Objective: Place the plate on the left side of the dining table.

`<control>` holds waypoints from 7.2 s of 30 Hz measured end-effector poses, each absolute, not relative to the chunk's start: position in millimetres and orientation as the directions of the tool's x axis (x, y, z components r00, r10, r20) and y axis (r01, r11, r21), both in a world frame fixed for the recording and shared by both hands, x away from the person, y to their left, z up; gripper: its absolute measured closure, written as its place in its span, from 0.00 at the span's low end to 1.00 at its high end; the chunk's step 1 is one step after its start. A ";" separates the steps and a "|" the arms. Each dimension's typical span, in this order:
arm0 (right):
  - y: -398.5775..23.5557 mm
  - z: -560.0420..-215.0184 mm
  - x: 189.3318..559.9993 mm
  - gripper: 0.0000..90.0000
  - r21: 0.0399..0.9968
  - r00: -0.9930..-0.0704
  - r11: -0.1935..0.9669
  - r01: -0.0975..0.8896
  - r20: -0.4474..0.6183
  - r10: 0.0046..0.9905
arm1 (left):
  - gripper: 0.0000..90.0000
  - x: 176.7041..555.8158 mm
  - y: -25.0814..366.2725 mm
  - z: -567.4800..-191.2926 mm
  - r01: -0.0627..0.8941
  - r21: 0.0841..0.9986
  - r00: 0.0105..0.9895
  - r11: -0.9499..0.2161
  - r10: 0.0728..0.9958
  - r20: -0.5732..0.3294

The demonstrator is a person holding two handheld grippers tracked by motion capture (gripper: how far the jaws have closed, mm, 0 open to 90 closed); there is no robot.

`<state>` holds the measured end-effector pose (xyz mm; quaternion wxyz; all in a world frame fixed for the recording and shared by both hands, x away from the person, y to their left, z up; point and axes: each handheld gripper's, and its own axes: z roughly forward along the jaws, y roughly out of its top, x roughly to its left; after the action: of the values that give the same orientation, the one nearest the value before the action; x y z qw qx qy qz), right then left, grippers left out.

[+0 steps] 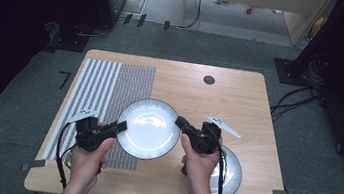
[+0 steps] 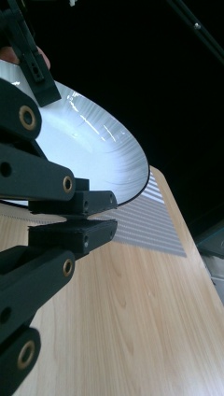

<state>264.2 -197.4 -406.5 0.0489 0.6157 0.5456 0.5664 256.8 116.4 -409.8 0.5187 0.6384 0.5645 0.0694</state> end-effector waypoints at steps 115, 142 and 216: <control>-131.1 -415.6 312.6 0.30 0.843 -0.474 -0.052 0.535 0.351 0.808 | 0.20 286.6 237.4 -436.2 0.581 0.813 0.370 0.040 0.876 -0.308; -256.7 -433.2 249.1 0.27 0.845 -0.374 -0.118 0.521 0.351 0.858 | 0.19 219.3 182.0 -437.1 0.463 0.885 0.435 -0.051 0.883 -0.176; -417.6 -523.7 209.2 0.27 0.750 -0.045 -0.030 0.661 0.079 0.996 | 0.16 207.4 261.4 -511.6 0.584 0.810 0.272 -0.050 0.952 -0.138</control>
<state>209.2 -417.6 -523.7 0.2590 0.6405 0.6466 0.3232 207.4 261.4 -511.6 0.4040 0.6878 0.5584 0.2279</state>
